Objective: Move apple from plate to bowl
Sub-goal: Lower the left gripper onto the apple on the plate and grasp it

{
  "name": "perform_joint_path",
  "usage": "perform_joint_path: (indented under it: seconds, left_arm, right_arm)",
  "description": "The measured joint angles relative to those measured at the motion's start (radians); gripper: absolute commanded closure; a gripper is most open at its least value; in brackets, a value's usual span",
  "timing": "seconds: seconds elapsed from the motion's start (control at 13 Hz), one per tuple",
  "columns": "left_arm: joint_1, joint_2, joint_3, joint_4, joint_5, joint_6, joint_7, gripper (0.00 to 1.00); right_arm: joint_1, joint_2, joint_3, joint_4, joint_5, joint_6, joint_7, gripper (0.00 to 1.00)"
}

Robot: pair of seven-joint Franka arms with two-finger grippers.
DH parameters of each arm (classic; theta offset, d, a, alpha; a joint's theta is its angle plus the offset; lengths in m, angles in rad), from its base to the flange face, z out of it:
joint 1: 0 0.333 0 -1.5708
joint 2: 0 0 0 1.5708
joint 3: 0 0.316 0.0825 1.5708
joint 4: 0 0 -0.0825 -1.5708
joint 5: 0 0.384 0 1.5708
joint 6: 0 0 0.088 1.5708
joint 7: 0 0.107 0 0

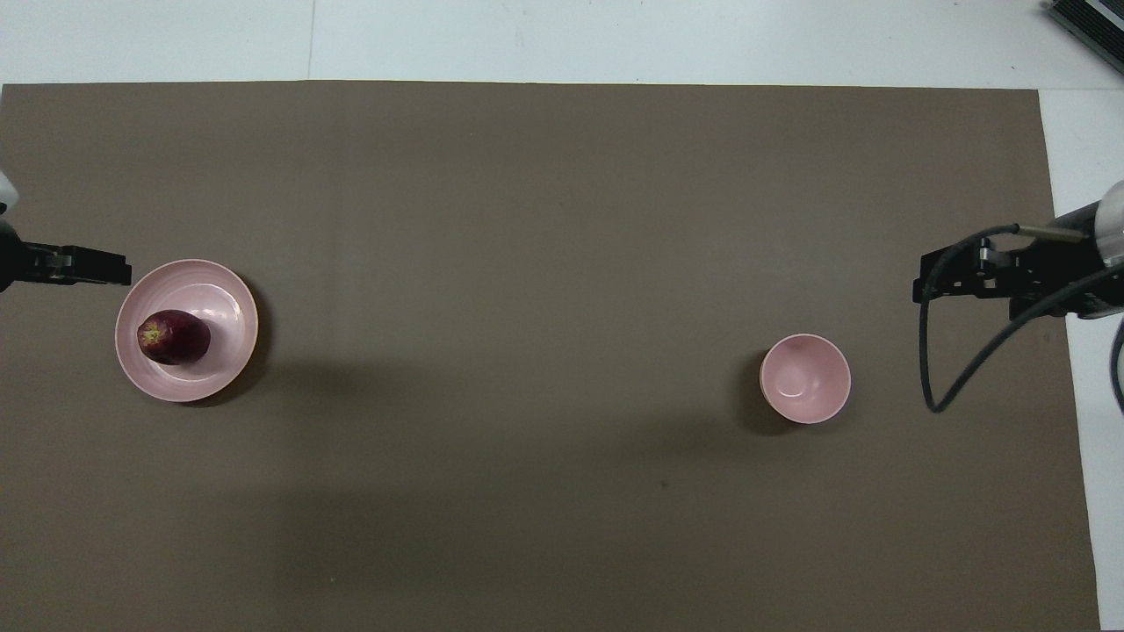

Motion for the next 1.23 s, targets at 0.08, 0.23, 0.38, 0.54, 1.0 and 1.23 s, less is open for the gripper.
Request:
perform_joint_path:
  seconds: [0.08, 0.23, 0.38, 0.54, 1.0, 1.23]
  left_arm:
    - [0.015, 0.012, 0.001, -0.032, 0.0, 0.052, 0.025, 0.0]
    - [0.042, 0.052, 0.002, -0.066, 0.0, 0.114, 0.074, 0.0]
    - [0.052, 0.114, 0.002, -0.115, 0.0, 0.236, 0.088, 0.0]
    - [0.054, 0.17, 0.001, -0.179, 0.0, 0.397, 0.089, 0.0]
    - [0.054, 0.156, -0.006, -0.242, -0.003, 0.39, 0.089, 0.06]
    - [0.054, 0.114, -0.006, -0.244, -0.016, 0.28, 0.089, 0.81]
  right_arm:
    - [0.01, 0.014, 0.0, -0.002, 0.012, 0.007, 0.044, 0.0]
    - [0.037, 0.046, 0.001, -0.005, 0.018, 0.034, 0.127, 0.0]
    - [0.064, 0.08, 0.002, -0.007, 0.018, 0.057, 0.188, 0.0]
    - [0.085, 0.111, 0.002, -0.011, 0.019, 0.089, 0.234, 0.0]
    - [0.139, 0.19, 0.002, -0.026, 0.129, 0.18, 0.362, 0.0]
    - [0.164, 0.227, 0.002, -0.029, 0.22, 0.23, 0.411, 0.0]
